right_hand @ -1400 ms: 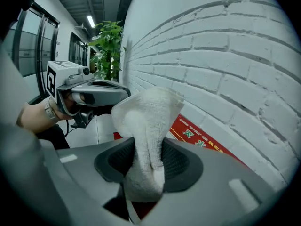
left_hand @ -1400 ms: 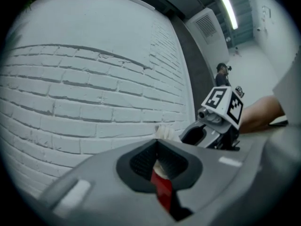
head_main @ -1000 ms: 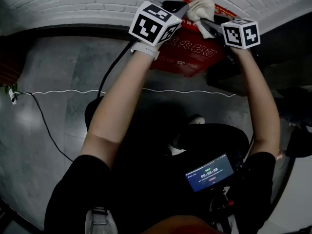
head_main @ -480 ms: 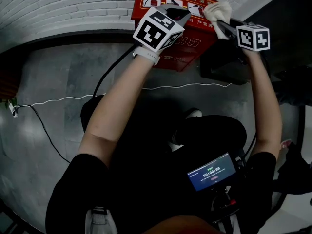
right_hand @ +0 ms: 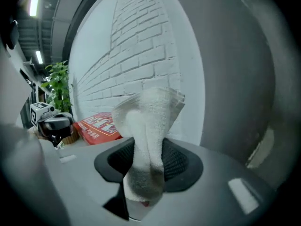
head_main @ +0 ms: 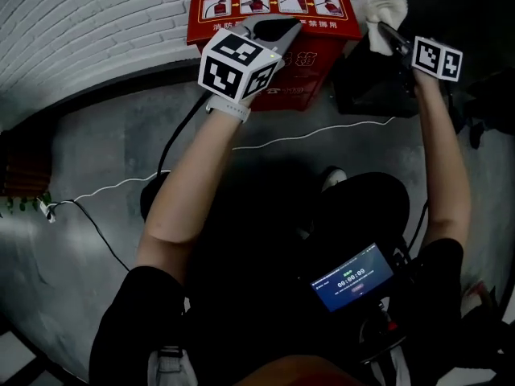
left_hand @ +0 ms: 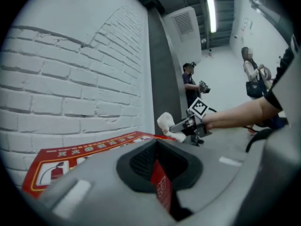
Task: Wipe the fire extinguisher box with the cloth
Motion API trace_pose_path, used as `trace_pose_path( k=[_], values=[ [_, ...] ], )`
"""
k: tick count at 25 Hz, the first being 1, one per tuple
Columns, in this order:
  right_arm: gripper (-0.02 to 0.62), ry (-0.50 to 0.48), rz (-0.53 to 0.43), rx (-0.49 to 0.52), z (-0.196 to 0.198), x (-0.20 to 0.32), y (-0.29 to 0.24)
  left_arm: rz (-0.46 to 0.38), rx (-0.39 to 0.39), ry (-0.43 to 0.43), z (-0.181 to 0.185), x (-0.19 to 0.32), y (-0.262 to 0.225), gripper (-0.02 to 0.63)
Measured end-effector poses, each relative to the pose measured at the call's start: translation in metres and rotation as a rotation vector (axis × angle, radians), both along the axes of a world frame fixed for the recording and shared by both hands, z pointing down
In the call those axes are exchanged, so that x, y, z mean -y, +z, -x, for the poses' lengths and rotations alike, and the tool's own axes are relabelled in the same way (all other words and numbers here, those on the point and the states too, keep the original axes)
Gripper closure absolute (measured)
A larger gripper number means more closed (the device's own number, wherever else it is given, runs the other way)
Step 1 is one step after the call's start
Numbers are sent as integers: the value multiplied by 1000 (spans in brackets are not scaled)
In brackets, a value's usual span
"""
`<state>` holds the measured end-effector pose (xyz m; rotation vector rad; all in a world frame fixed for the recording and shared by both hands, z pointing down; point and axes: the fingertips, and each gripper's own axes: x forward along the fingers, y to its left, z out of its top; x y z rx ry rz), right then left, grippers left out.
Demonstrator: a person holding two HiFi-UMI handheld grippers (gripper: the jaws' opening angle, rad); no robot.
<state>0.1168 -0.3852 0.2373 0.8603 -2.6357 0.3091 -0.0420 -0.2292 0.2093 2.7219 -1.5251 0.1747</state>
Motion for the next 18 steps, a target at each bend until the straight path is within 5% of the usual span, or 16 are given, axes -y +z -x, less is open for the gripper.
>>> trace_pose_path(
  k=[10,18],
  values=[
    [428,-26,190,191,18,10,85,13,112,97,-86,10,62,603],
    [428,-63,315,434,43,13,114,10,97,113,-122,23,92,603]
  ],
)
